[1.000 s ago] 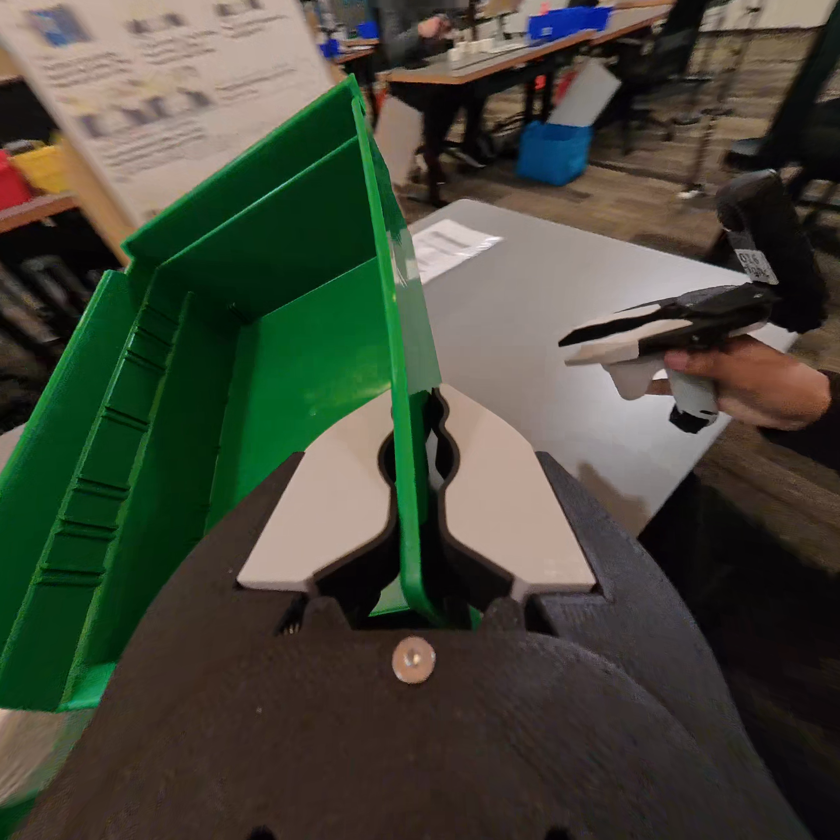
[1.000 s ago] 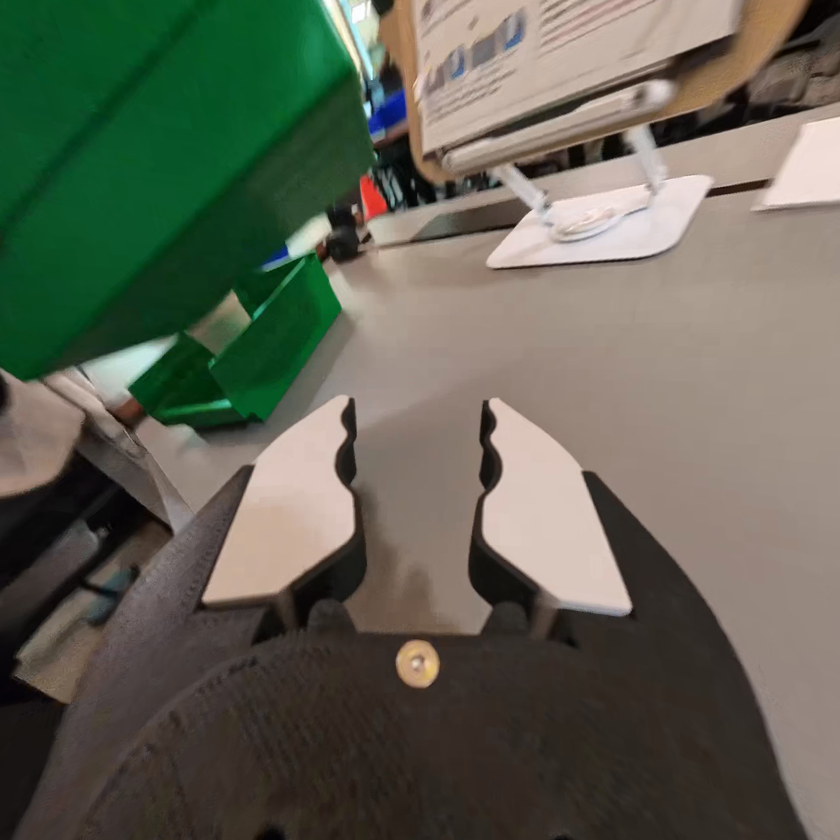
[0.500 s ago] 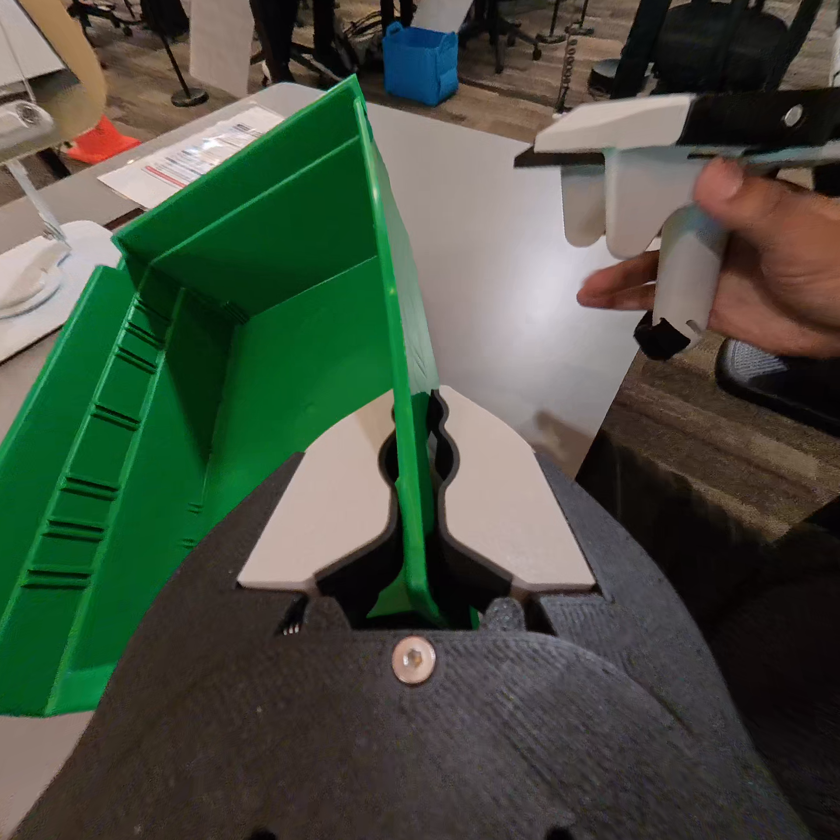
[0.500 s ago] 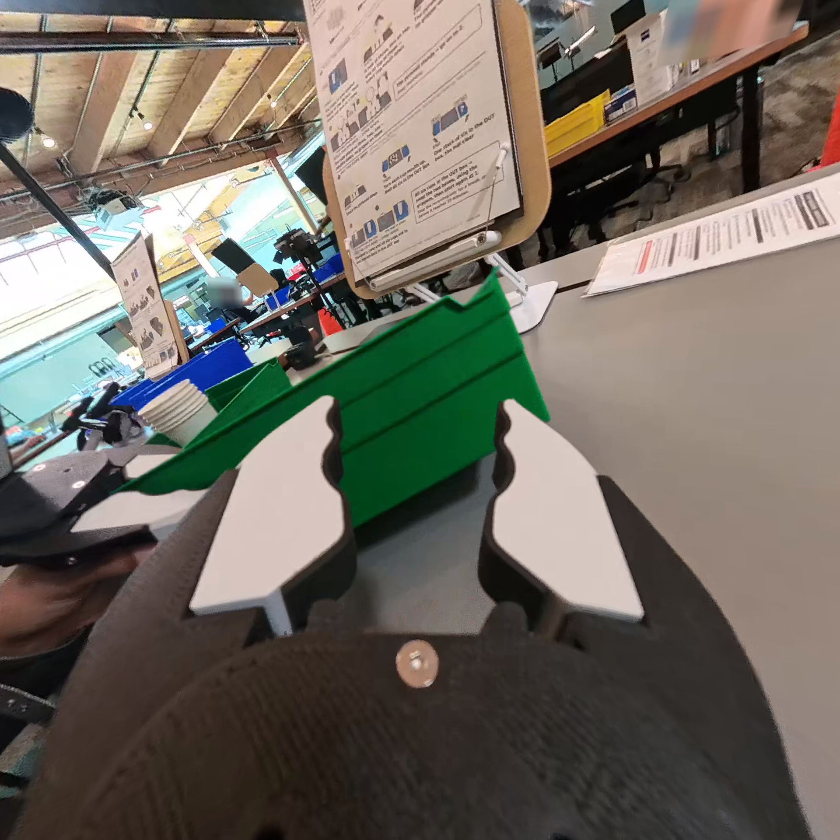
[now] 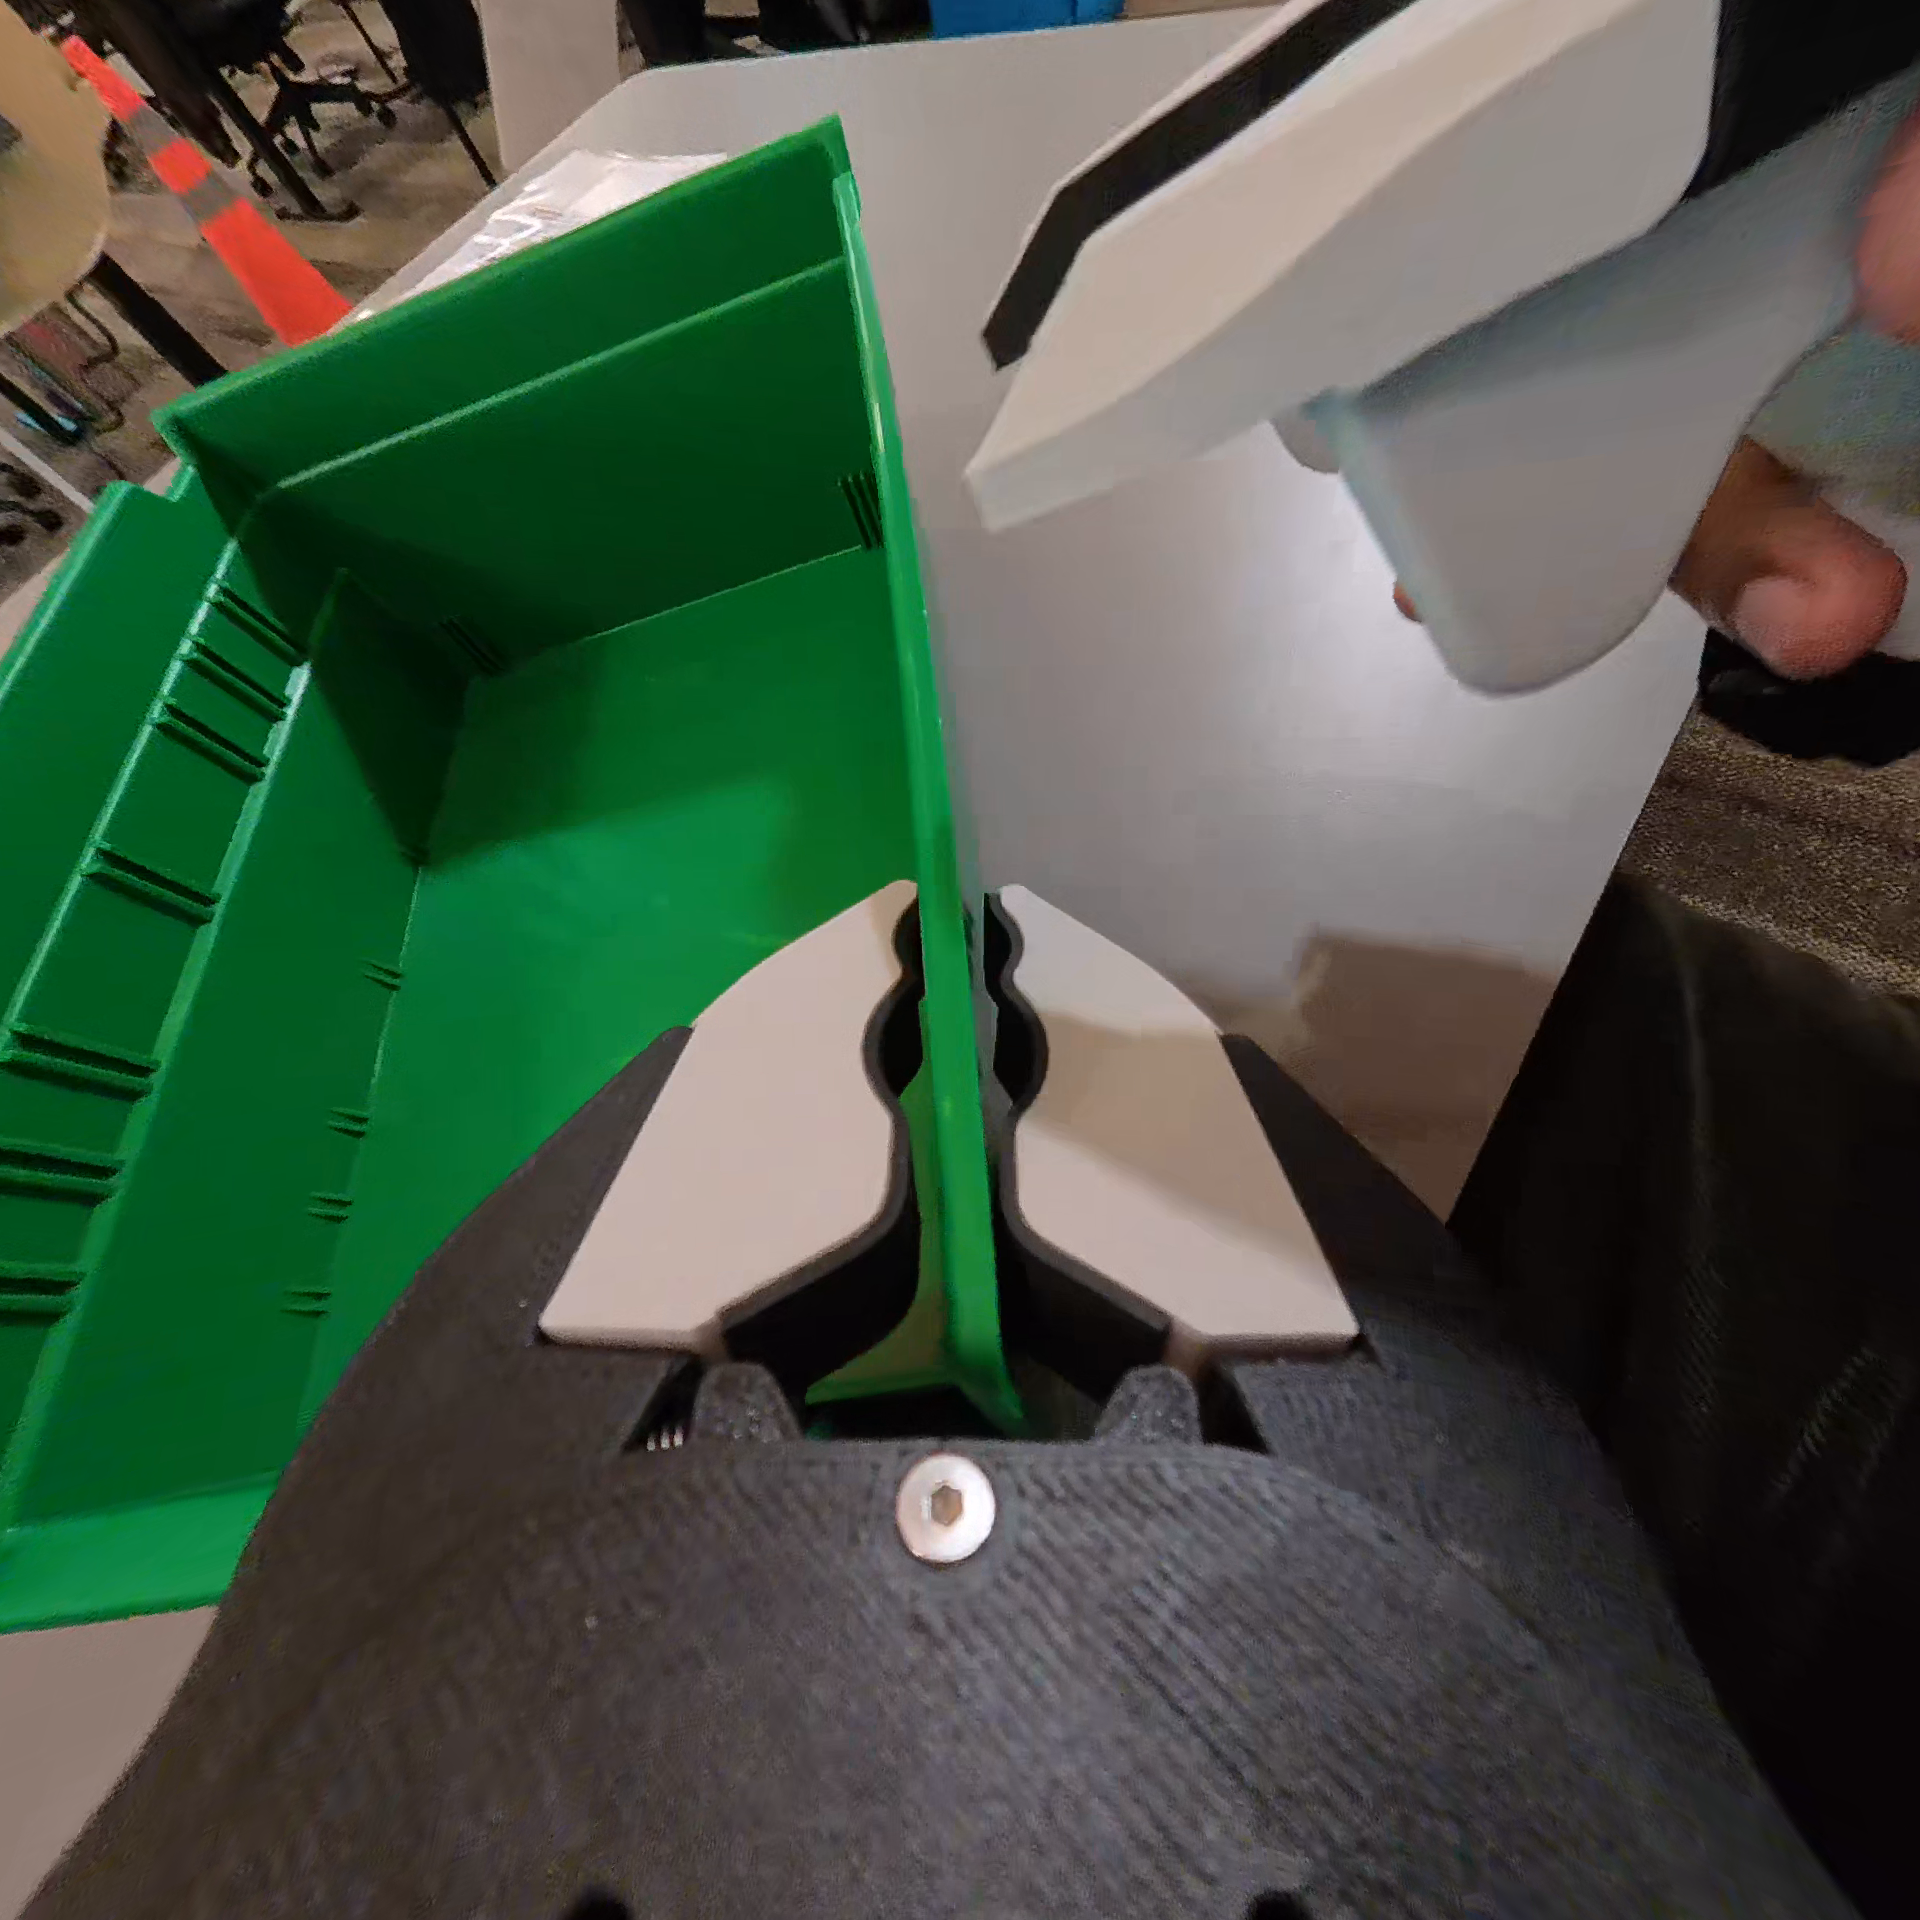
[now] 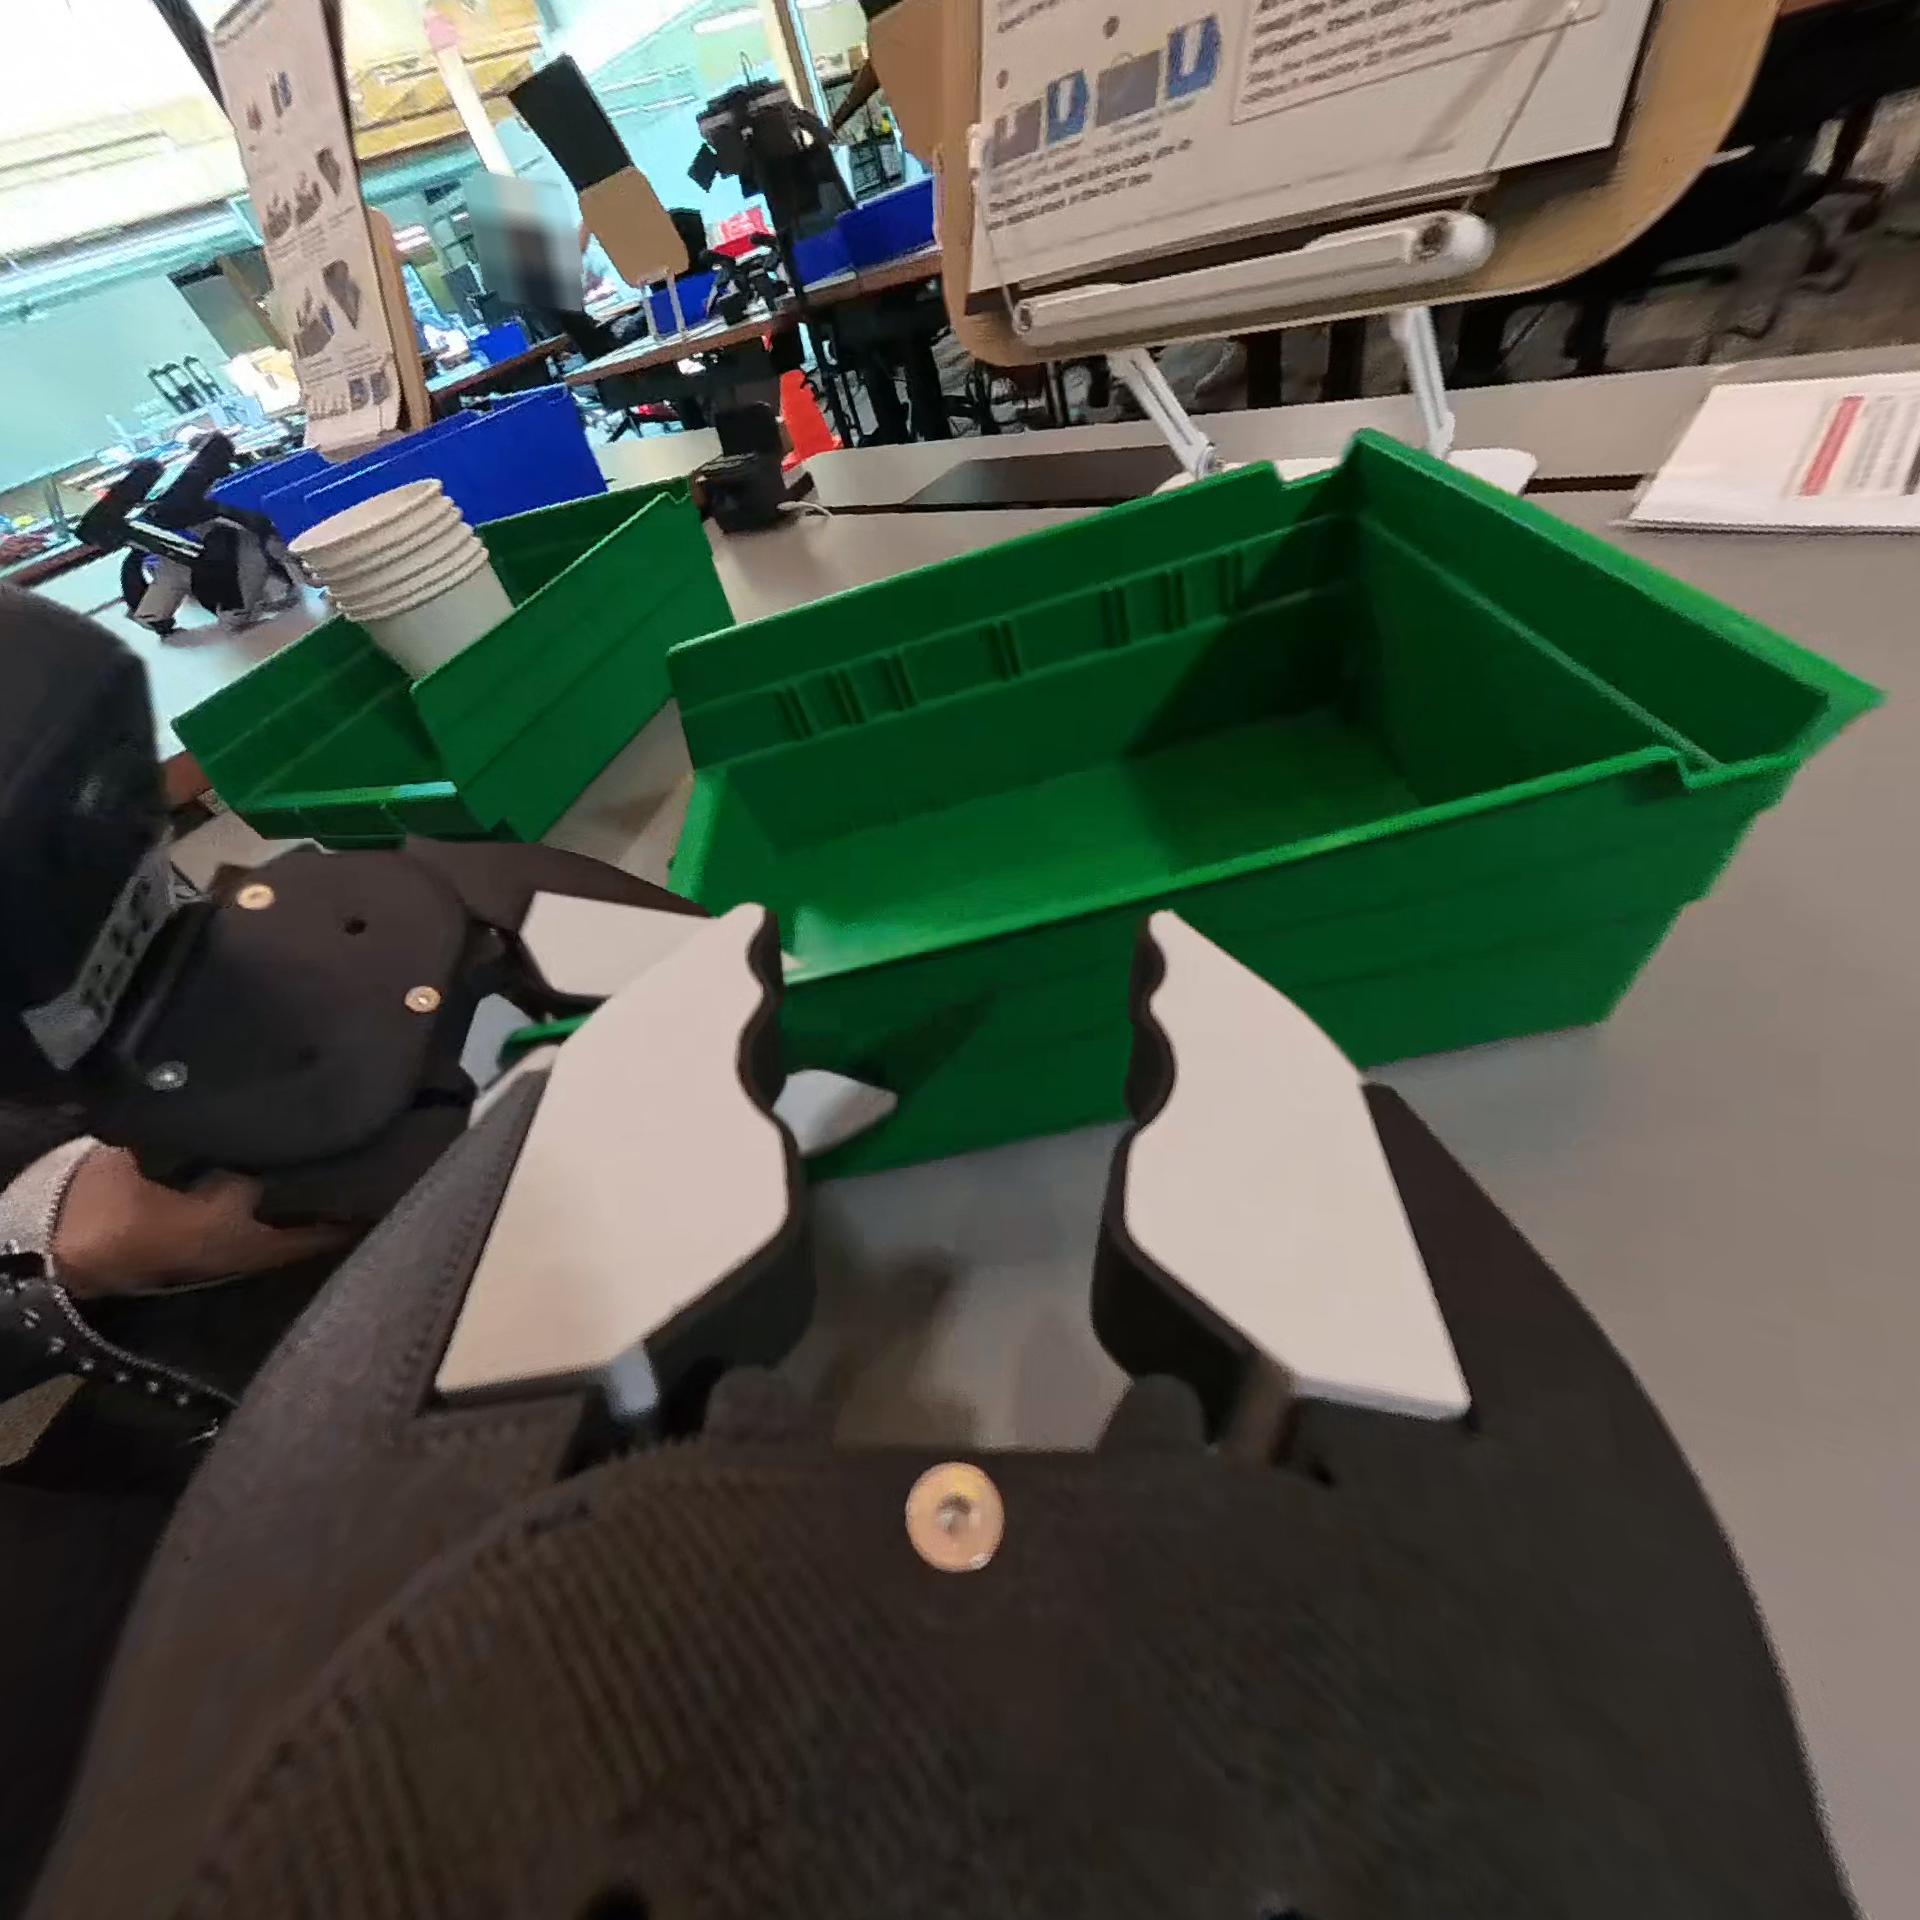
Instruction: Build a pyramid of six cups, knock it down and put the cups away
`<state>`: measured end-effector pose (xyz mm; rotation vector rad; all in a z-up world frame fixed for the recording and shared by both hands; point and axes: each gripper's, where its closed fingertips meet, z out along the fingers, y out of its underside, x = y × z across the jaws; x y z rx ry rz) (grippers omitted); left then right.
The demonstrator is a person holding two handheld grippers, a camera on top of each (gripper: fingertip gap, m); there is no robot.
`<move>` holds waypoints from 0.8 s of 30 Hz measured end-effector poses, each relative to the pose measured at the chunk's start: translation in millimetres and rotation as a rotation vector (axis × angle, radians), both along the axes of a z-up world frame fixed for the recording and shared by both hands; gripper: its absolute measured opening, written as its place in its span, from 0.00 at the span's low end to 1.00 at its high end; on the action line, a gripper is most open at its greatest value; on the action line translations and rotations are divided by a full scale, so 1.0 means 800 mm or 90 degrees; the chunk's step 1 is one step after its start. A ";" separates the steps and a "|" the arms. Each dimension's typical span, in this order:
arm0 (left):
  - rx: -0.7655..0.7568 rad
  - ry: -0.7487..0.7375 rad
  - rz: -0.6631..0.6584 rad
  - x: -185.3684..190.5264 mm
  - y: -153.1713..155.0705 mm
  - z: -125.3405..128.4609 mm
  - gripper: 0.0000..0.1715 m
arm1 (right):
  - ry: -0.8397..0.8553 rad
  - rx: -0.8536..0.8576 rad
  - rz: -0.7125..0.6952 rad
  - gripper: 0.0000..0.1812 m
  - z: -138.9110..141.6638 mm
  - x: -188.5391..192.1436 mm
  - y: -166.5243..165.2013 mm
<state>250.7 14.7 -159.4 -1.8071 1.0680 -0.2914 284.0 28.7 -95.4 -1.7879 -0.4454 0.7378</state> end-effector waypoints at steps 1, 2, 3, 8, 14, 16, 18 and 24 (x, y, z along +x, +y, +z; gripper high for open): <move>0.000 -0.005 0.001 0.003 -0.001 -0.002 0.07 | 0.001 0.004 0.004 0.36 0.000 -0.004 -0.001; 0.004 -0.008 0.000 0.004 -0.002 -0.003 0.08 | -0.001 0.004 0.007 0.36 0.000 -0.007 -0.002; 0.014 -0.012 0.002 0.004 -0.001 0.000 0.09 | -0.005 0.002 0.008 0.37 -0.002 -0.007 -0.002; 0.031 -0.033 -0.014 0.005 -0.010 0.013 0.26 | 0.008 -0.005 -0.004 0.40 -0.004 0.002 0.002; 0.107 -0.046 0.013 -0.037 -0.017 0.045 0.43 | 0.010 0.070 -0.010 0.64 0.024 0.008 -0.004; 0.125 -0.093 0.044 -0.061 -0.015 0.072 0.48 | -0.032 0.112 -0.021 0.66 0.029 0.007 -0.007; 0.100 -0.137 0.065 -0.090 -0.018 0.081 0.47 | -0.084 0.145 -0.022 0.67 0.027 -0.002 -0.010; -0.003 -0.233 0.156 -0.181 -0.007 0.049 0.46 | -0.094 0.152 0.005 0.64 0.023 -0.057 -0.029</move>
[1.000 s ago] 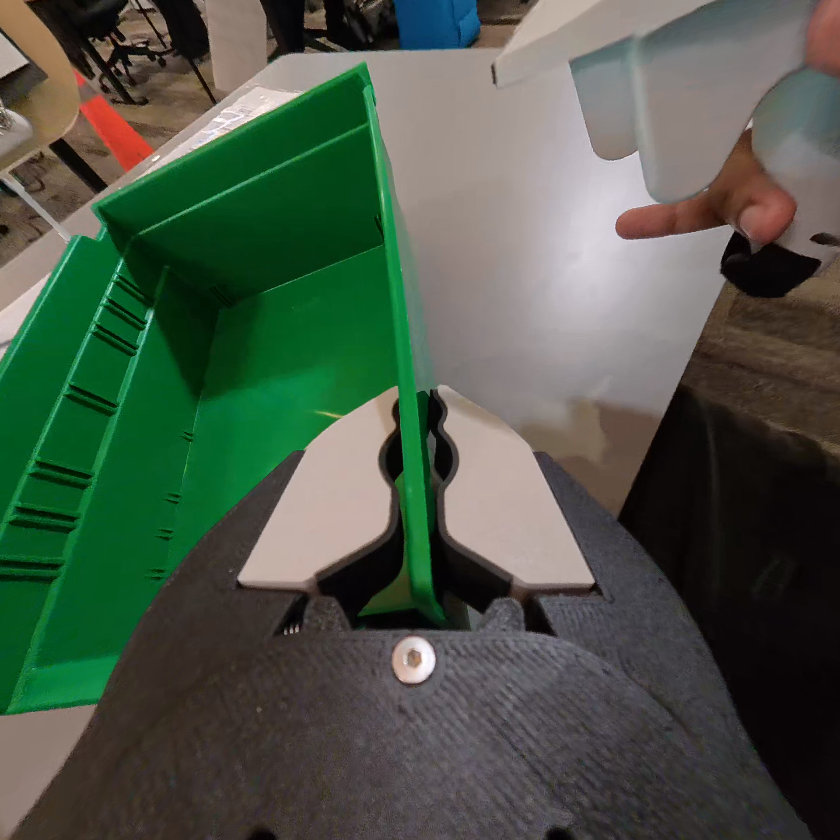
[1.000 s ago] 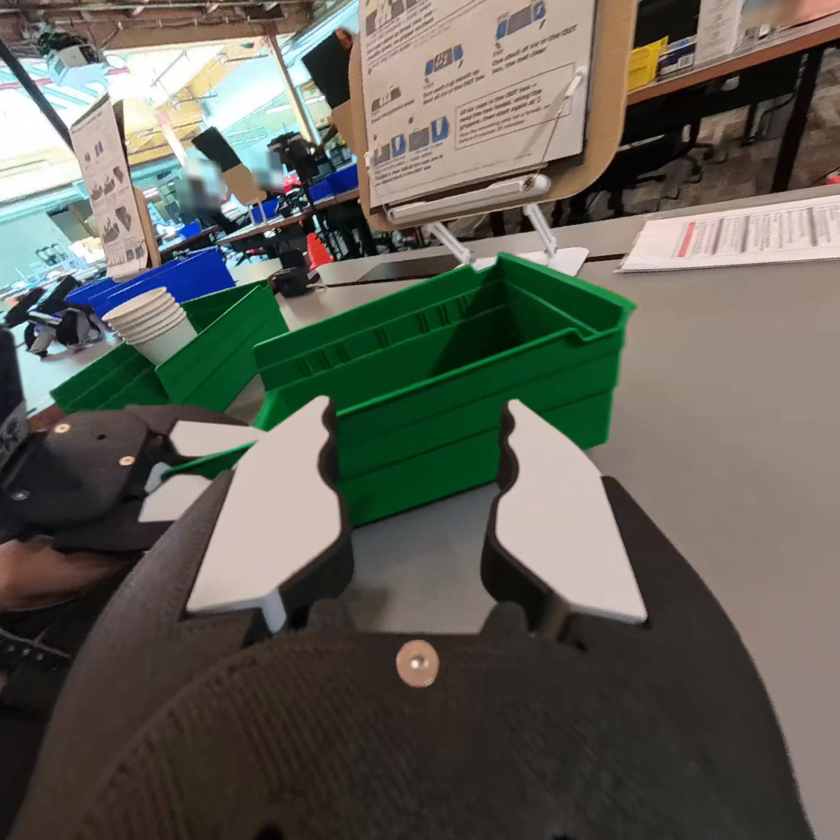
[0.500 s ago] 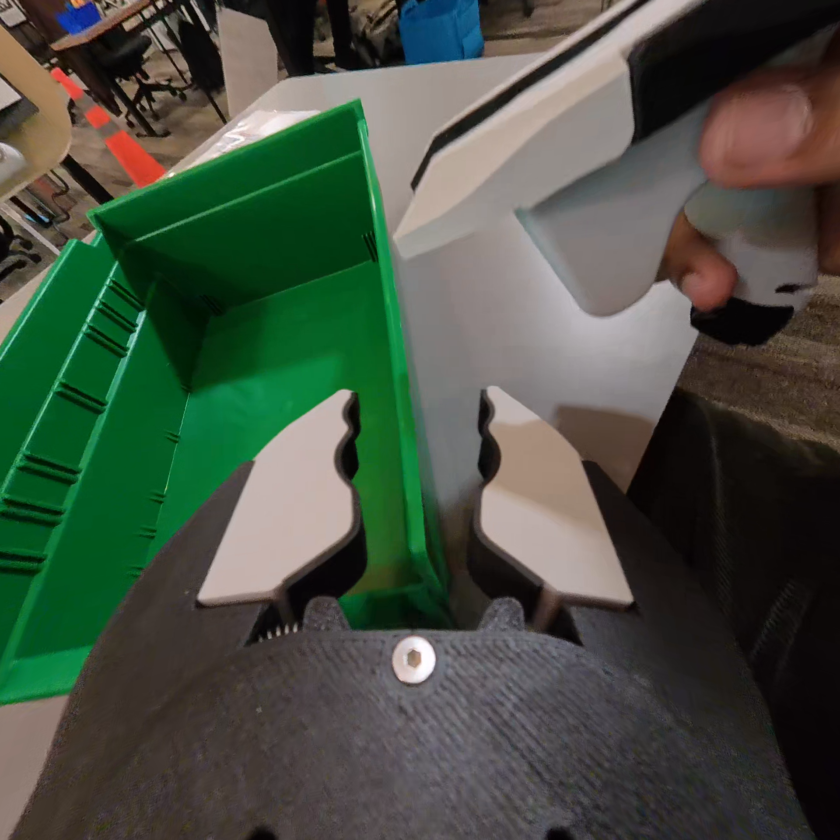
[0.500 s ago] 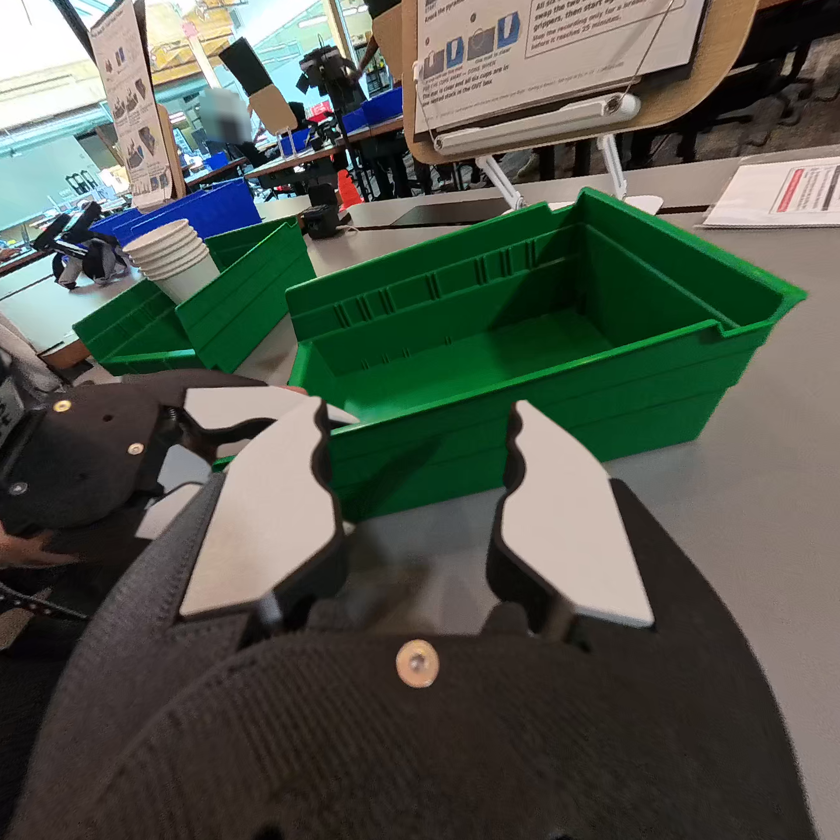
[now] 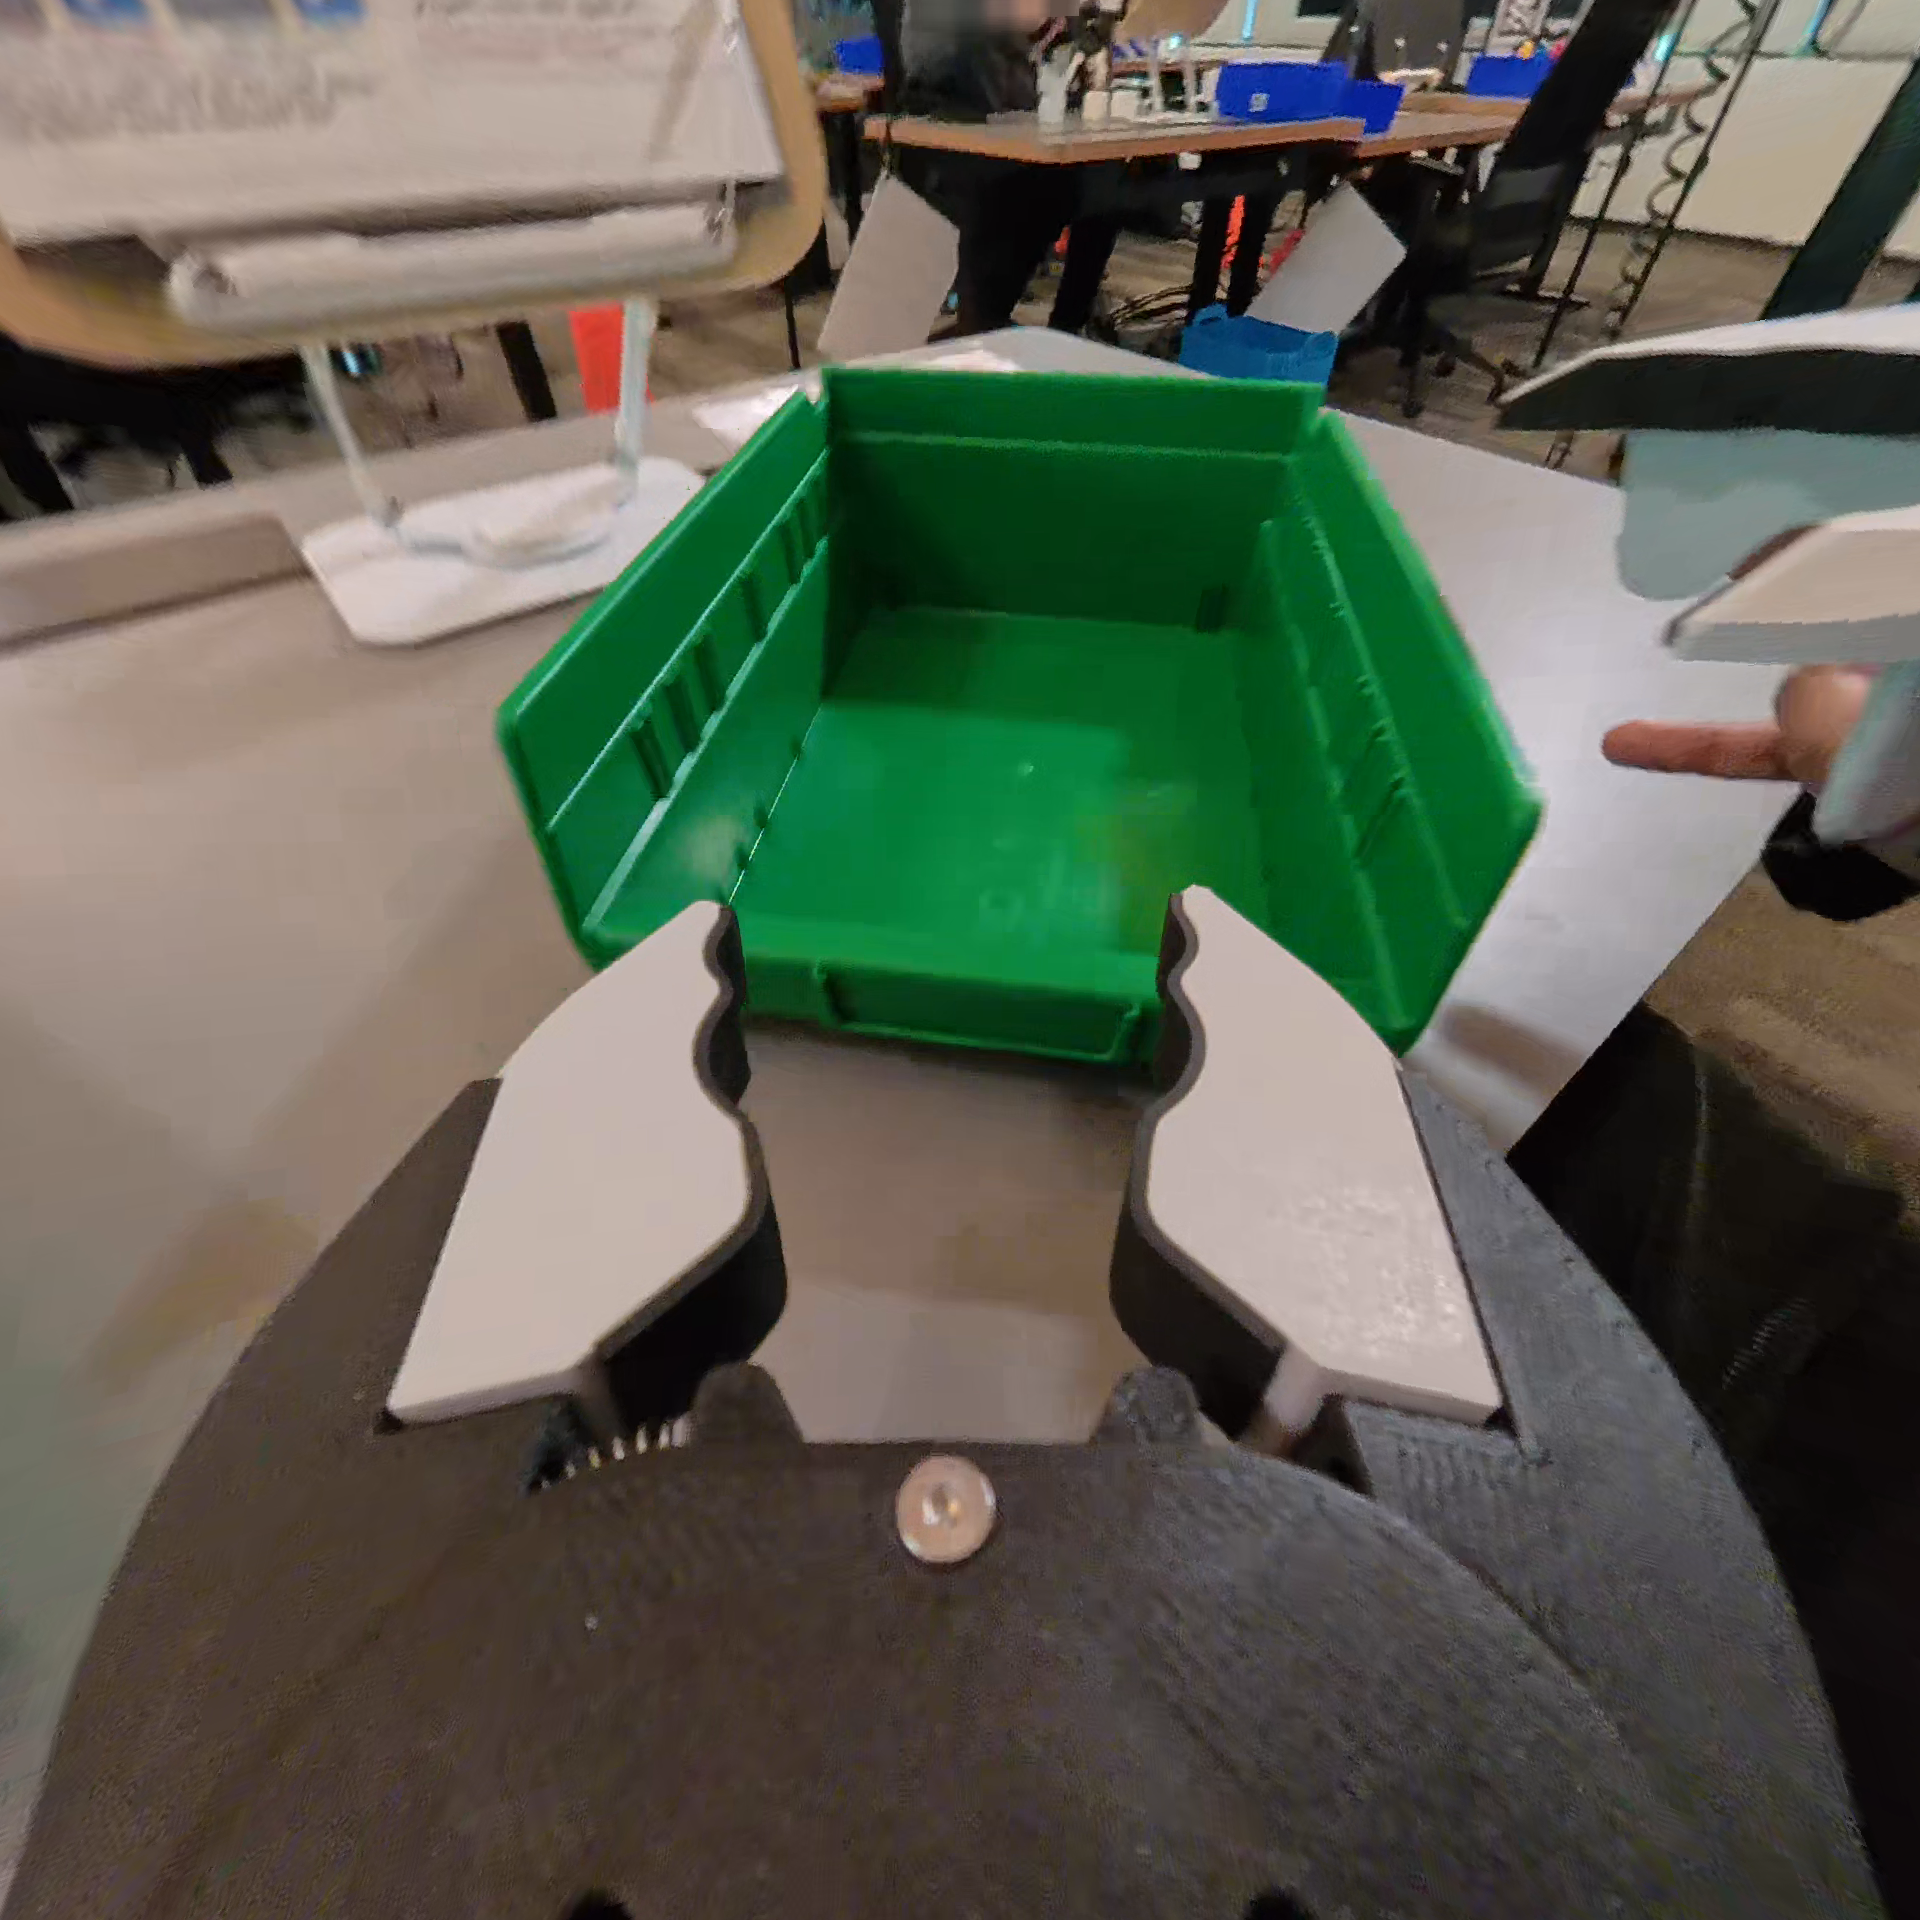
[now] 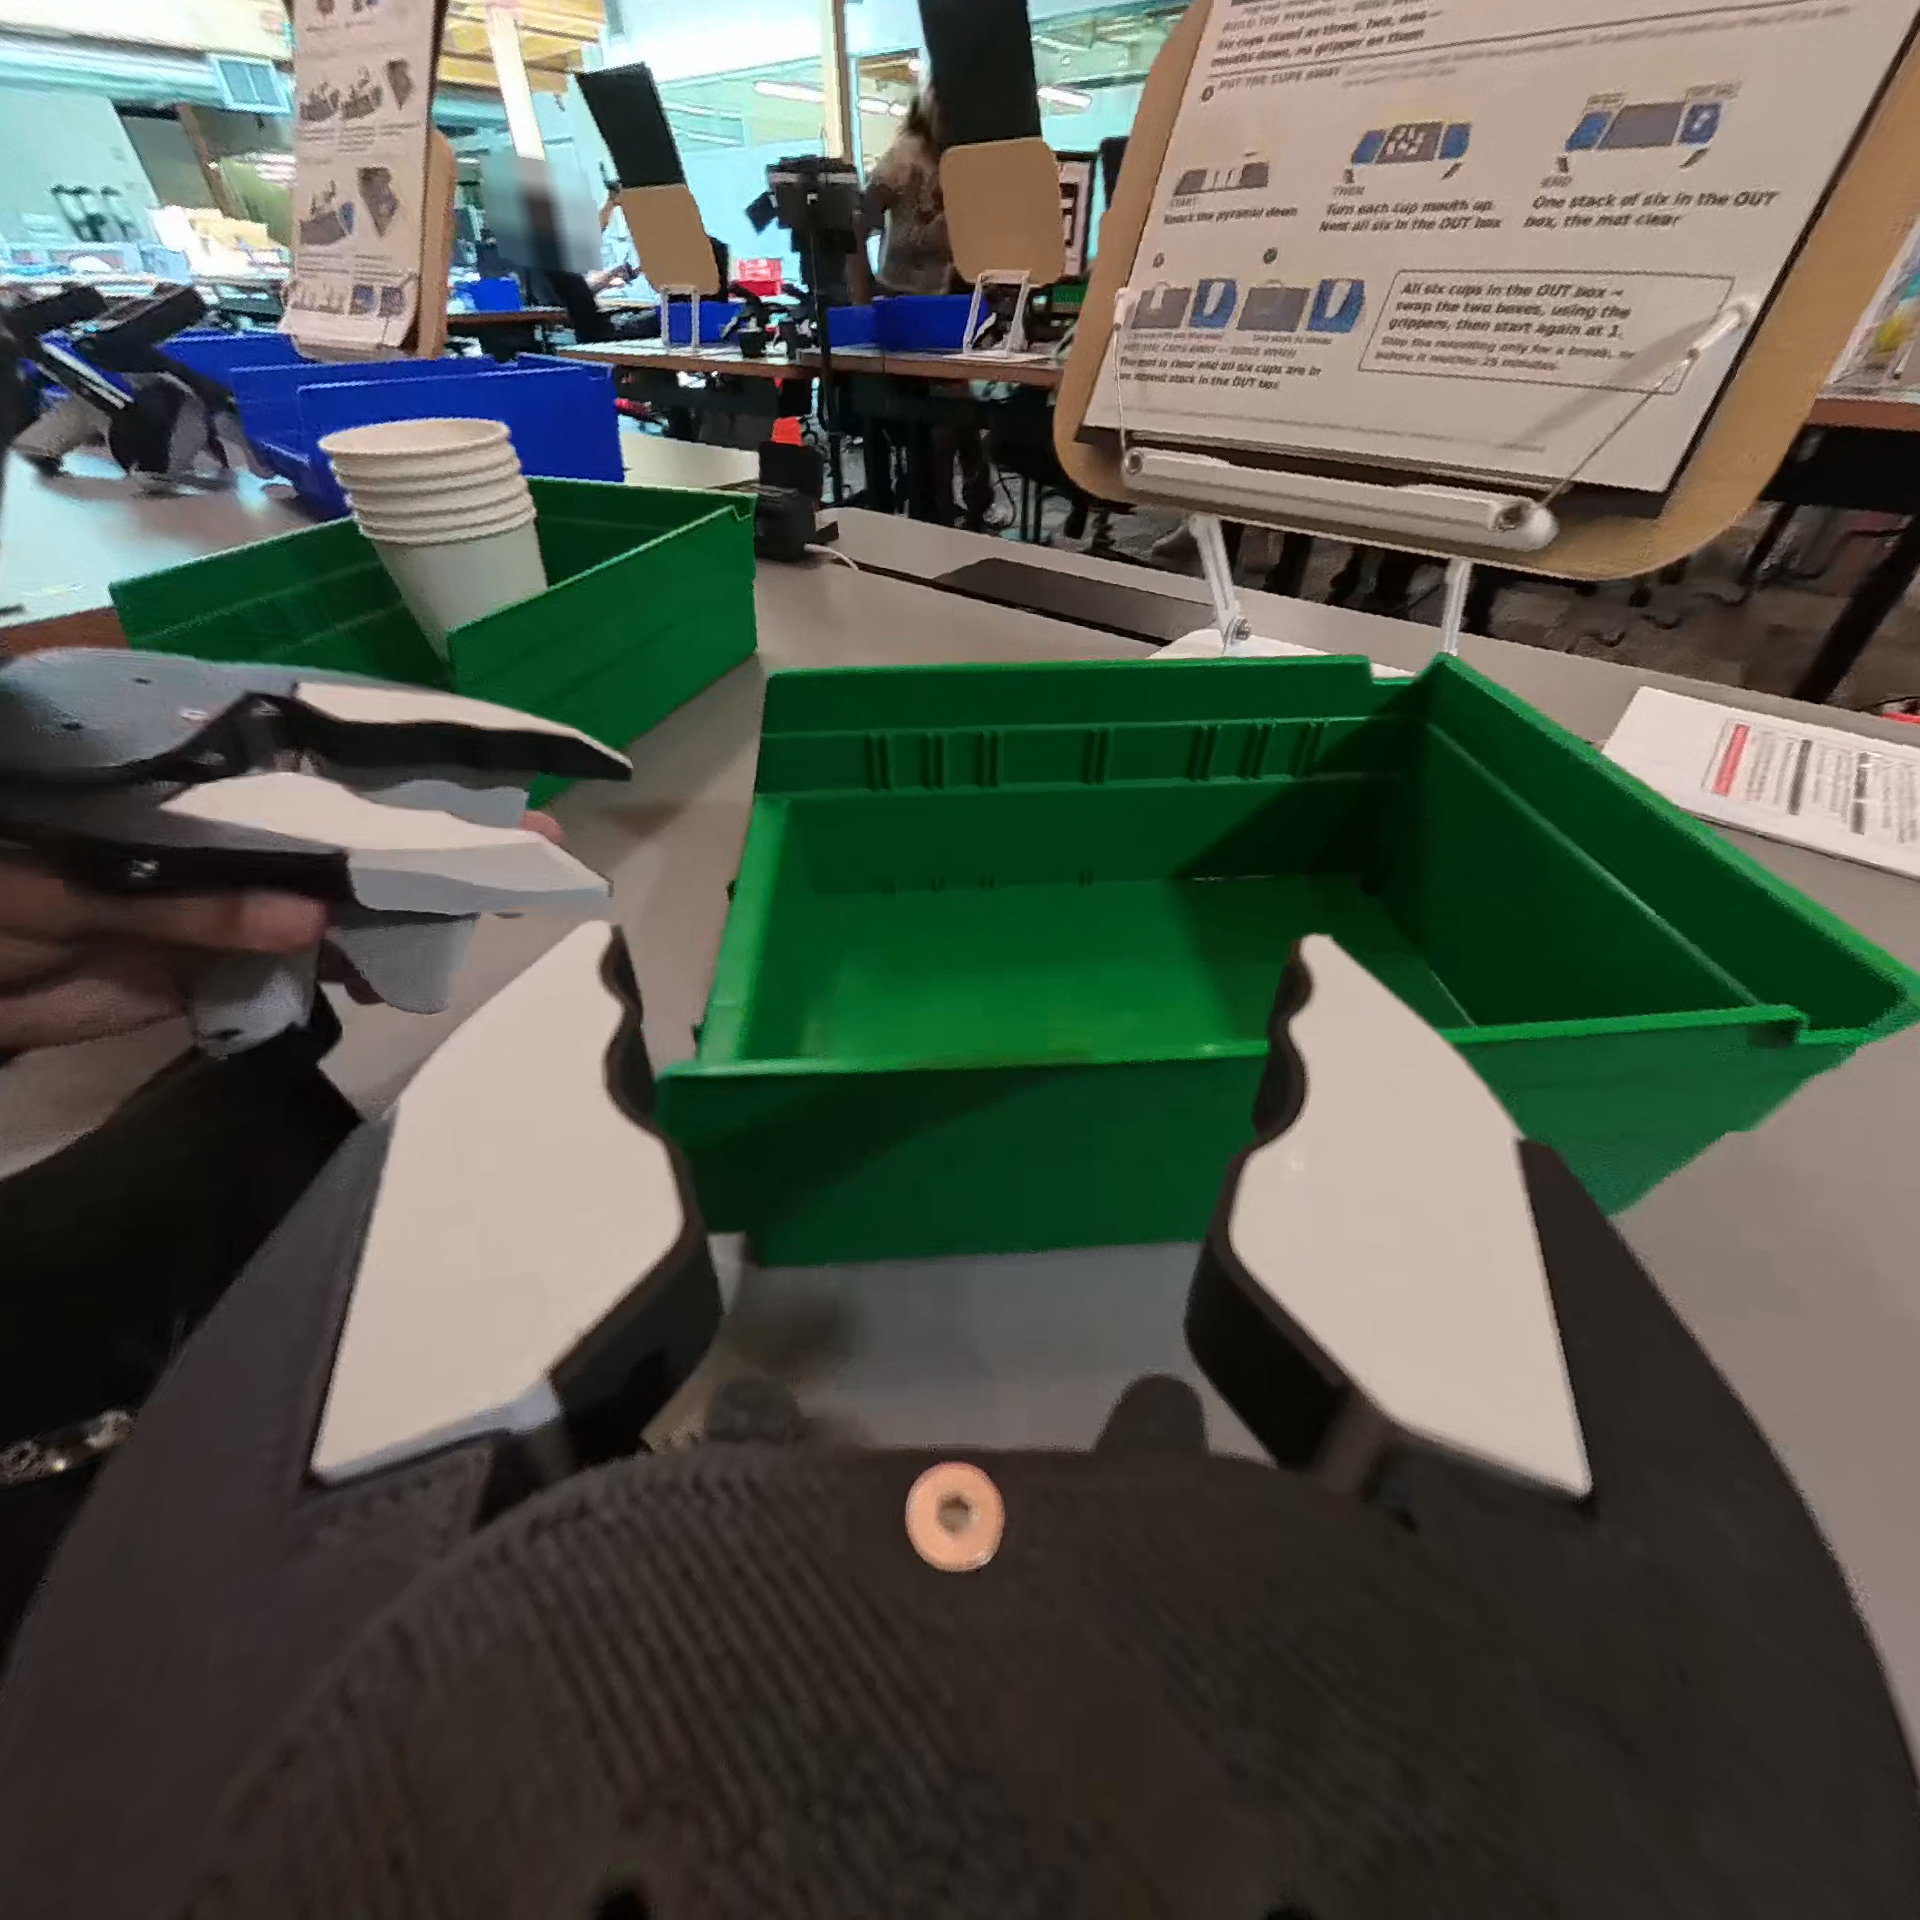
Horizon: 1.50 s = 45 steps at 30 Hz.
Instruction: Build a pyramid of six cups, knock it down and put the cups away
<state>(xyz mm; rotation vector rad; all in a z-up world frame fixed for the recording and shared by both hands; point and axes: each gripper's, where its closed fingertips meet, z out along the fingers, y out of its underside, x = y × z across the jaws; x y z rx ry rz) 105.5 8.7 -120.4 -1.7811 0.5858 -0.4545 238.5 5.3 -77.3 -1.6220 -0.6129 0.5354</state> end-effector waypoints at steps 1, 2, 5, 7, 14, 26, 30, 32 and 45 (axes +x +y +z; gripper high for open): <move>-0.019 -0.019 0.011 -0.008 0.005 -0.004 0.45 | 0.000 0.006 -0.007 0.63 0.001 -0.008 -0.002; -0.032 -0.037 0.020 -0.013 0.012 -0.006 0.45 | -0.007 0.015 -0.014 0.62 0.002 -0.015 -0.004; -0.070 -0.035 0.028 -0.018 0.023 -0.023 0.45 | -0.048 0.027 -0.058 0.61 -0.009 -0.035 -0.004; -0.089 -0.035 0.025 -0.017 0.023 -0.028 0.45 | -0.108 0.001 -0.104 0.64 -0.034 -0.040 0.004; -0.072 -0.015 0.020 -0.012 0.019 -0.027 0.43 | -0.238 0.074 -0.223 0.60 -0.049 0.002 0.028; -0.100 -0.023 0.035 -0.013 0.023 -0.036 0.43 | -0.188 -0.118 -0.220 0.26 -0.089 0.182 0.123; -0.102 -0.020 0.031 -0.010 0.023 -0.038 0.42 | -0.090 -0.198 -0.161 0.09 -0.100 0.199 0.135; -0.106 -0.013 0.028 -0.009 0.022 -0.040 0.42 | -0.092 -0.199 -0.174 0.07 -0.100 0.212 0.139; -0.122 -0.025 0.016 -0.007 0.020 -0.042 0.40 | -0.089 -0.227 -0.360 0.01 -0.097 0.394 0.125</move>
